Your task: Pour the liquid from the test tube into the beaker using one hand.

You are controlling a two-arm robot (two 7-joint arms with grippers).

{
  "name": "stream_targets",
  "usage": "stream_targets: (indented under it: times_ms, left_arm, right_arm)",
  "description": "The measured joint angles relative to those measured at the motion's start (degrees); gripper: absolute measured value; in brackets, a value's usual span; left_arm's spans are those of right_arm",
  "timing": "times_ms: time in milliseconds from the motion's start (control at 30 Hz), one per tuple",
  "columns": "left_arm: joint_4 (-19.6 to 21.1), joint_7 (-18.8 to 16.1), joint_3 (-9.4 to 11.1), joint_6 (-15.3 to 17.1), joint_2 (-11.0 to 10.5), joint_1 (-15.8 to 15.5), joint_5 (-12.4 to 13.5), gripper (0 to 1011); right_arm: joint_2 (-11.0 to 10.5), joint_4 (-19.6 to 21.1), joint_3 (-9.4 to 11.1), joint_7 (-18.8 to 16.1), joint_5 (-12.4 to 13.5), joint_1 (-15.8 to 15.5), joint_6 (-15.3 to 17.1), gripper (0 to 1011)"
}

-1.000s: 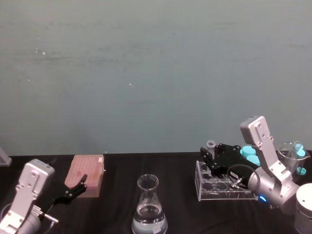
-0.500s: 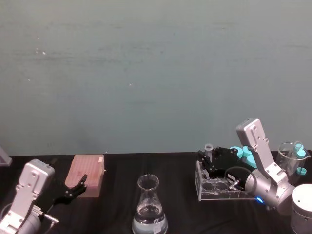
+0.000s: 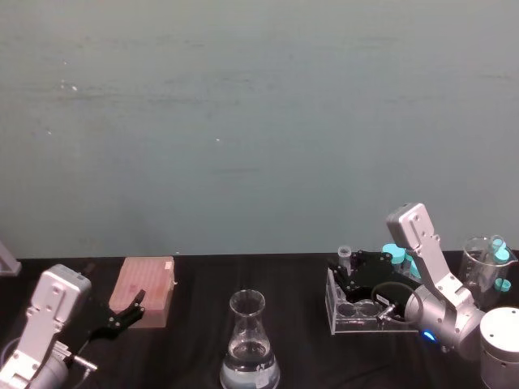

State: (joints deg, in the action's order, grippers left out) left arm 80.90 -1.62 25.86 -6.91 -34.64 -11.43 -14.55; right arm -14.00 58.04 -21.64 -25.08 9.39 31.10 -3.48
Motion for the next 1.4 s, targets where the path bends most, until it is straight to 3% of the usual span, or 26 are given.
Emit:
stream_targets:
  times_ms: [1133, 1233, 1400]
  left_arm:
    - [0.0, 0.0, 0.0, 0.0, 0.0, 0.0, 0.0, 1000]
    - [0.0, 0.0, 0.0, 0.0, 0.0, 0.0, 0.0, 1000]
    - [0.0, 0.0, 0.0, 0.0, 0.0, 0.0, 0.0, 1000]
  right_arm:
    - [0.7, -2.8, 0.0, -0.1, -0.3, 0.9, 0.2, 215]
    - [0.7, -2.7, 0.0, -0.1, -0.3, 0.9, 0.2, 257]
    - [0.7, -2.6, -0.1, -0.1, -0.3, 0.9, 0.2, 416]
